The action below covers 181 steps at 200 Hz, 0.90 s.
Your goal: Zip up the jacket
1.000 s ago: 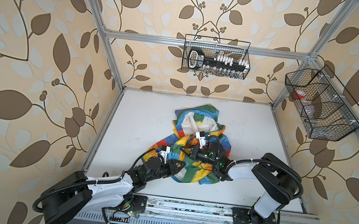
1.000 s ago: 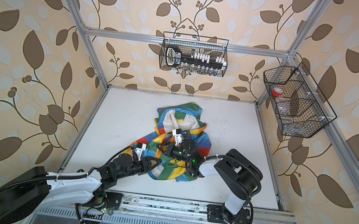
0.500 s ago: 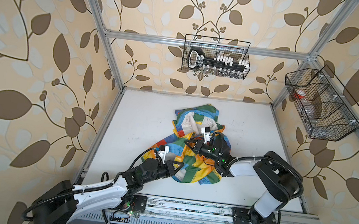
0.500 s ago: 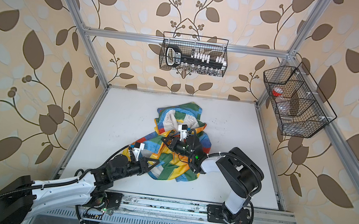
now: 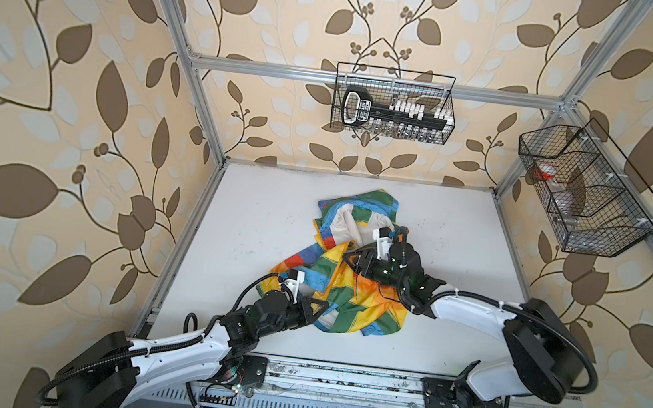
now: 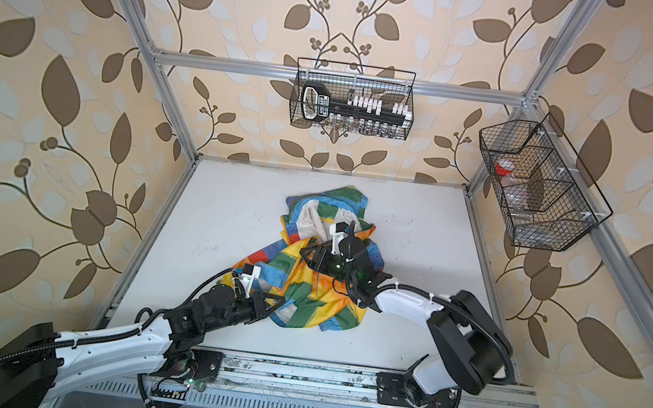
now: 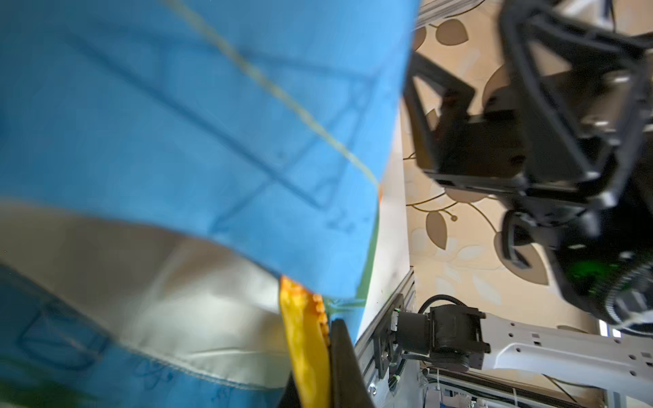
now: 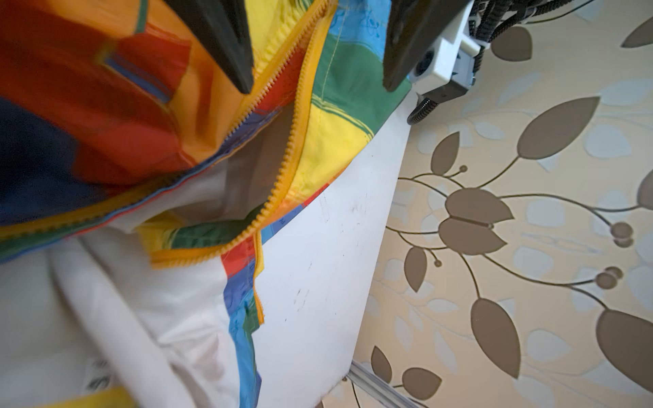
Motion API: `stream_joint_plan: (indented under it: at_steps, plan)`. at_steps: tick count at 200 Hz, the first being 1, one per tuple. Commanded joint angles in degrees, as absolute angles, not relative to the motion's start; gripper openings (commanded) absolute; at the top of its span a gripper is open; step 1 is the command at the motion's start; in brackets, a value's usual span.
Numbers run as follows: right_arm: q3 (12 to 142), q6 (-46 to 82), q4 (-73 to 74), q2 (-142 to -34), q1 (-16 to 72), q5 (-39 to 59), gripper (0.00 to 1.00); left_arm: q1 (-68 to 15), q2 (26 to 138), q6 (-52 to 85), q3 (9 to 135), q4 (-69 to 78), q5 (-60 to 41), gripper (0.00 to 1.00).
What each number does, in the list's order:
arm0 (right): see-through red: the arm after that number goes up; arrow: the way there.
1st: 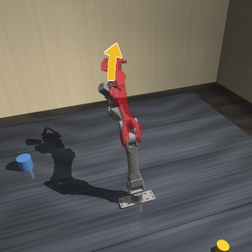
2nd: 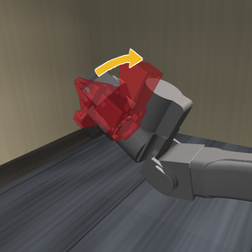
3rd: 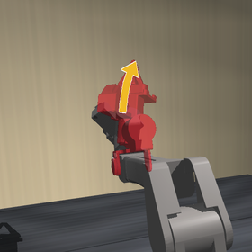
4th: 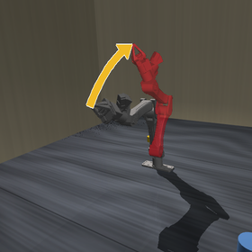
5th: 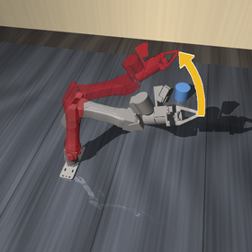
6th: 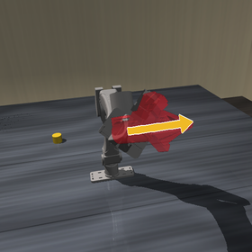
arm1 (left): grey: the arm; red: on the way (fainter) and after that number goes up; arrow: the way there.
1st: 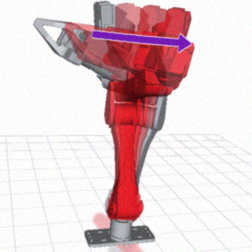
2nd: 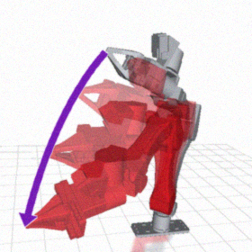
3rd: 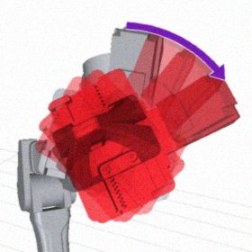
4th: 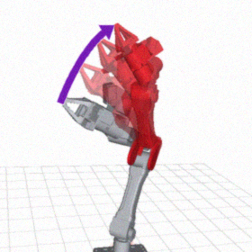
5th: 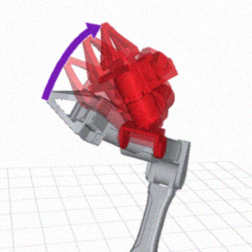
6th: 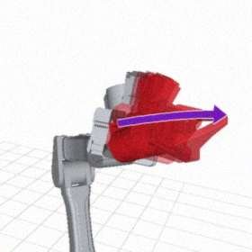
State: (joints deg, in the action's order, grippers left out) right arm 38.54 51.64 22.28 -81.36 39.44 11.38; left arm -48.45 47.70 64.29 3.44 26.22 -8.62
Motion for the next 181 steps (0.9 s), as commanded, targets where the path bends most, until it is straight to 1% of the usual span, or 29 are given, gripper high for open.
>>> stream_joint_plan:
  at_steps: [1, 10, 28, 44, 71, 95, 119, 132, 139, 143, 147, 153, 157, 160, 169, 176, 181]
  plan:
    - [35.0, 48.2, 11.3, -75.3, 40.0, 9.0, 0.61, -48.9, 49.6, 63.3, 3.5, 31.3, -10.3, 0.00]
    - [32.9, 50.0, 11.5, -73.0, 41.2, 9.8, 0.59, -48.9, 50.0, 63.4, 3.3, 32.0, -10.5, 0.00]
    - [27.9, 55.5, 15.5, -70.4, 44.4, 9.9, 0.53, -48.9, 49.1, 63.4, 3.2, 31.8, -10.1, 0.00]
    - [25.0, 60.2, 21.0, -70.6, 47.8, 8.9, 0.53, -48.9, 47.4, 63.1, 3.2, 30.5, -9.8, 0.00]
    - [24.9, 64.7, 30.7, -76.5, 52.4, 8.4, 0.56, -48.9, 44.0, 63.4, 2.7, 28.7, -9.6, 0.00]
    - [24.2, 68.6, 42.1, -82.7, 52.9, 9.4, 0.56, -48.9, 41.5, 63.5, 2.6, 26.1, -9.8, 0.00]
    - [25.2, 70.4, 47.4, -86.8, 53.0, 10.6, 0.56, -48.9, 41.0, 63.8, 2.2, 26.2, -10.2, 0.00]
    - [26.4, 70.0, 47.8, -88.3, 53.2, 10.7, 0.45, -48.9, 41.1, 63.9, 2.4, 26.7, -10.4, 0.00]
    - [26.6, 69.6, 47.6, -88.7, 53.2, 10.7, 0.36, -48.9, 41.4, 64.0, 2.5, 27.0, -10.6, 0.00]
    - [26.6, 69.2, 47.5, -88.8, 53.0, 10.6, 0.29, -48.9, 41.5, 64.0, 2.7, 27.0, -10.7, 0.05]
    - [26.5, 68.9, 47.2, -88.7, 52.8, 10.5, 0.20, -48.9, 41.6, 64.1, 2.8, 27.0, -10.9, 0.16]
    - [26.0, 68.4, 46.0, -88.5, 52.2, 10.2, 0.07, -48.8, 41.7, 64.4, 3.2, 26.4, -11.1, 0.41]
    - [25.6, 68.0, 45.2, -88.1, 51.9, 10.1, 0.03, -48.9, 41.7, 64.7, 3.5, 25.7, -11.2, 0.56]
    - [25.1, 67.6, 44.7, -87.6, 51.5, 10.0, 0.00, -48.8, 41.6, 64.9, 3.7, 25.3, -11.2, 0.65]
    - [23.8, 65.5, 43.0, -86.3, 50.5, 10.0, 0.00, -48.8, 41.0, 65.7, 3.8, 24.6, -10.7, 0.84]
    - [23.1, 62.7, 41.0, -85.2, 49.6, 10.3, 0.00, -48.8, 40.2, 66.5, 3.5, 24.6, -9.8, 0.96]
    - [22.8, 60.6, 39.2, -84.4, 49.0, 10.9, 0.00, -48.7, 39.6, 66.9, 3.2, 24.6, -8.9, 0.99]
